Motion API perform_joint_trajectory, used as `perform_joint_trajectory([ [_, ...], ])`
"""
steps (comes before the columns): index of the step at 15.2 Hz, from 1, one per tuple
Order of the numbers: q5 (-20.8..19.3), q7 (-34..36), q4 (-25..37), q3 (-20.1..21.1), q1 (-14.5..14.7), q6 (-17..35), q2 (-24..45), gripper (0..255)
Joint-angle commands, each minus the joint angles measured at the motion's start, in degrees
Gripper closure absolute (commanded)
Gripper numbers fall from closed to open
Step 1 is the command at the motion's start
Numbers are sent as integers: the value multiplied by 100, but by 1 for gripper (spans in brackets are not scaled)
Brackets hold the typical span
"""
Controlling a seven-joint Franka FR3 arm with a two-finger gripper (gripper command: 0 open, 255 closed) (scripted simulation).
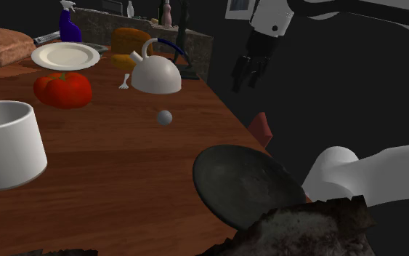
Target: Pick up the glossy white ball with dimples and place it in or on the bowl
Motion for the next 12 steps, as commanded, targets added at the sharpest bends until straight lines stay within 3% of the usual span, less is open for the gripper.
perform_joint_trajectory([
  [1,0,0,0,0,0,0,0,0],
  [12,405,1147,719,1330,300,589,1239,0],
])
